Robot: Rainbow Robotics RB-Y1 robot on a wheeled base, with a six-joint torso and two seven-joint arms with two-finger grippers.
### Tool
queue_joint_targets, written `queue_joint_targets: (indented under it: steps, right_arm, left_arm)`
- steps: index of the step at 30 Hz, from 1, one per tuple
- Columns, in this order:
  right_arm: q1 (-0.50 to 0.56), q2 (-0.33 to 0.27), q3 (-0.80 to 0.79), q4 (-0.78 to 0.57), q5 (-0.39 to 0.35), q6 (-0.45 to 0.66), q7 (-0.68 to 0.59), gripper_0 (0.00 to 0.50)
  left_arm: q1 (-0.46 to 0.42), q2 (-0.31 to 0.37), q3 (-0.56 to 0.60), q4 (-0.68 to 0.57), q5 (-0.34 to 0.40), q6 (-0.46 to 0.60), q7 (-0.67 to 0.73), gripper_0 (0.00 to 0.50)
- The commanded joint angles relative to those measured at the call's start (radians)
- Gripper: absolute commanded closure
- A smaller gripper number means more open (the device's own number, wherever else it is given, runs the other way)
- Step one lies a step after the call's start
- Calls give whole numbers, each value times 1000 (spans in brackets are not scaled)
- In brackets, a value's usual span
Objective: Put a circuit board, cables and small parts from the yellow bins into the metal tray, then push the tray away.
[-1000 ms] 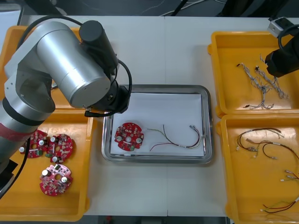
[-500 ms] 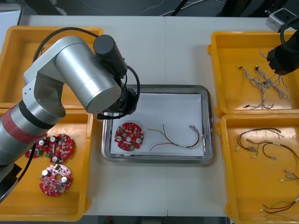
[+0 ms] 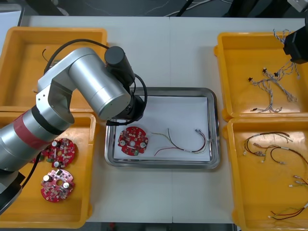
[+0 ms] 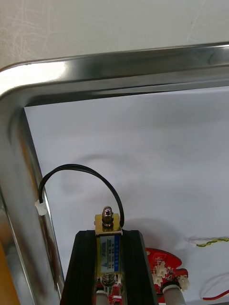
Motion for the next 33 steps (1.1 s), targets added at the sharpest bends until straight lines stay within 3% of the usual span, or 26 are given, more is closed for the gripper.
queue_joint_targets:
  steps: [1, 13, 26, 33]
  right_arm:
    - [-38, 19, -49, -33, 3, 4, -15, 500]
    - [-52, 20, -32, -26, 9, 4, -200, 500]
    - [-50, 28, -31, 41, 52, 4, -236, 500]
    - [-50, 46, -18, 95, 75, 4, -351, 500]
  left_arm:
    - [-7, -43, -17, 20, -23, -15, -14, 500]
    - [-14, -59, -29, 63, -43, -67, -44, 500]
    - [-21, -68, -33, 122, -70, -119, -67, 500]
    - [-19, -68, -33, 122, -70, -119, -67, 500]
